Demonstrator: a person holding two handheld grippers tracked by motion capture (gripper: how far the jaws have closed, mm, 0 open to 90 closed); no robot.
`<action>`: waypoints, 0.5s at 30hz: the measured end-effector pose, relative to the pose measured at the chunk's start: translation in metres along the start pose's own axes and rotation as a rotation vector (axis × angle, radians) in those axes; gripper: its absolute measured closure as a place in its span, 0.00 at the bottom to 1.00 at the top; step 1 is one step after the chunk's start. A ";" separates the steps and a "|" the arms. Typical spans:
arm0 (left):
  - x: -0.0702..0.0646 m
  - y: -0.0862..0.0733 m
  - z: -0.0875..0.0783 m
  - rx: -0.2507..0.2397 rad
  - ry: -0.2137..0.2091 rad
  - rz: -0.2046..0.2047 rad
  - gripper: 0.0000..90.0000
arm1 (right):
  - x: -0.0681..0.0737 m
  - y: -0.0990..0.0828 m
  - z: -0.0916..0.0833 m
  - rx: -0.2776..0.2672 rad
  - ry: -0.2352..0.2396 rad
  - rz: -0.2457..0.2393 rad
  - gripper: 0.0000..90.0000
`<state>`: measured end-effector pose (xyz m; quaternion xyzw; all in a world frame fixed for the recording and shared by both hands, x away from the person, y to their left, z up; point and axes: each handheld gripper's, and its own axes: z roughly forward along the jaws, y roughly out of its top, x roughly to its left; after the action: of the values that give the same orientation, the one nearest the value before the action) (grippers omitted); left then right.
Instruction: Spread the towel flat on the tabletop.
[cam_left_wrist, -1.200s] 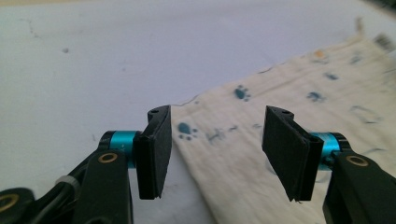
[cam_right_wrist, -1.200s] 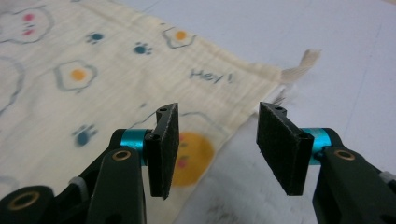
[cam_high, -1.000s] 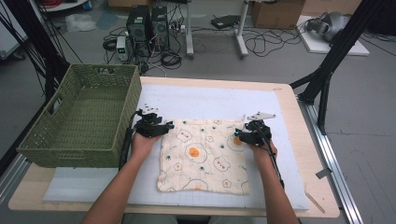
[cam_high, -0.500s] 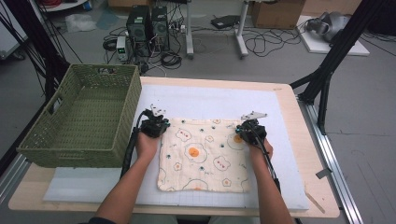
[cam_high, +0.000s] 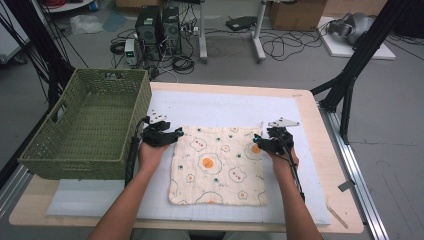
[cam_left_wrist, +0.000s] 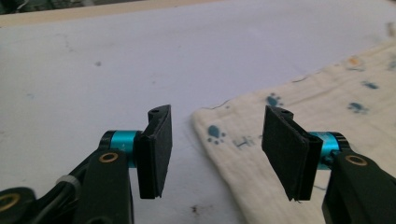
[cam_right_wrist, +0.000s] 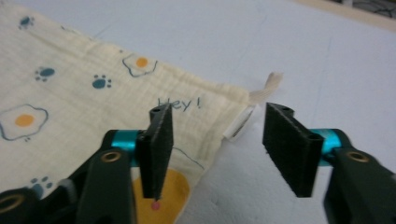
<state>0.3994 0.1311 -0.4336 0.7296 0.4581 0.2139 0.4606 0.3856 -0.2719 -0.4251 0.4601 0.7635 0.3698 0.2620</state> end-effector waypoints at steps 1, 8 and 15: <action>0.000 0.001 -0.003 -0.009 -0.019 0.005 0.48 | 0.000 0.000 0.000 0.000 0.000 0.000 0.41; -0.006 0.008 -0.019 -0.076 -0.131 -0.010 0.41 | -0.006 -0.007 -0.030 -0.061 0.040 -0.028 0.32; -0.017 -0.001 -0.042 -0.165 -0.164 0.002 0.20 | -0.007 -0.021 -0.058 -0.105 0.128 -0.021 0.22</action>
<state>0.3598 0.1367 -0.4125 0.7047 0.3988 0.1911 0.5548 0.3346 -0.3033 -0.4076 0.4132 0.7629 0.4352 0.2404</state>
